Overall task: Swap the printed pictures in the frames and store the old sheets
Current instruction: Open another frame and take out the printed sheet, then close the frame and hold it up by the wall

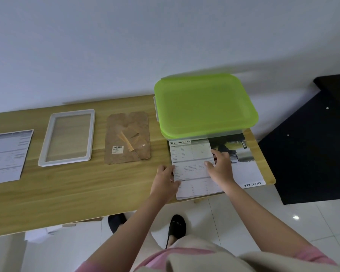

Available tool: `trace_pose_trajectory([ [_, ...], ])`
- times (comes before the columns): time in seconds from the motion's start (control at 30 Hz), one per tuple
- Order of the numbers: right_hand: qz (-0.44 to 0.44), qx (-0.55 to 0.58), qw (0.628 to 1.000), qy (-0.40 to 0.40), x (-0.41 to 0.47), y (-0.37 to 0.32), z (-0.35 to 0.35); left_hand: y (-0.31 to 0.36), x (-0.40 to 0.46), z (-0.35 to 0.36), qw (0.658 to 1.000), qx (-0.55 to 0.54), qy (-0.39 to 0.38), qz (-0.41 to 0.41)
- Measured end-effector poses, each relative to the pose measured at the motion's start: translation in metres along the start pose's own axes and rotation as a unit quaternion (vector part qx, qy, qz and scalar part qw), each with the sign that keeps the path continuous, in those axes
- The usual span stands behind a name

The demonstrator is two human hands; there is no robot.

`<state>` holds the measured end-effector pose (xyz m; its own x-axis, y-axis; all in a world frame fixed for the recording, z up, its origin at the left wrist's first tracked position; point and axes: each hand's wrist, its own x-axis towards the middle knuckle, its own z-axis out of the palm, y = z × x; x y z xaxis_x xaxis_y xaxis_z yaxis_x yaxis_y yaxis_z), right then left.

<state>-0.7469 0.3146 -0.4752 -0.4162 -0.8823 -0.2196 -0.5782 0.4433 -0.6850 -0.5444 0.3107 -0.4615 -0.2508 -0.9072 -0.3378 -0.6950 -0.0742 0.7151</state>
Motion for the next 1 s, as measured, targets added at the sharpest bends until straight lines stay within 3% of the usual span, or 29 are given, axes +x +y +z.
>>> trace_pose_trajectory([
  [0.3,0.010,-0.037,0.998,0.046,-0.004,-0.001,0.013,-0.004,-0.003,-0.003,1.000,-0.016,-0.009,0.012],
  [0.5,-0.027,-0.086,0.989,0.118,-0.017,-0.035,0.033,-0.034,-0.017,-0.032,0.999,-0.046,0.019,0.011],
  [0.73,-0.122,-0.046,0.985,0.114,-0.040,-0.130,0.119,-0.106,-0.031,-0.130,0.993,-0.066,0.099,-0.002],
  [1.0,-0.201,-0.017,0.979,0.013,-0.073,-0.265,0.252,-0.232,-0.055,-0.279,0.963,-0.075,0.243,-0.087],
])
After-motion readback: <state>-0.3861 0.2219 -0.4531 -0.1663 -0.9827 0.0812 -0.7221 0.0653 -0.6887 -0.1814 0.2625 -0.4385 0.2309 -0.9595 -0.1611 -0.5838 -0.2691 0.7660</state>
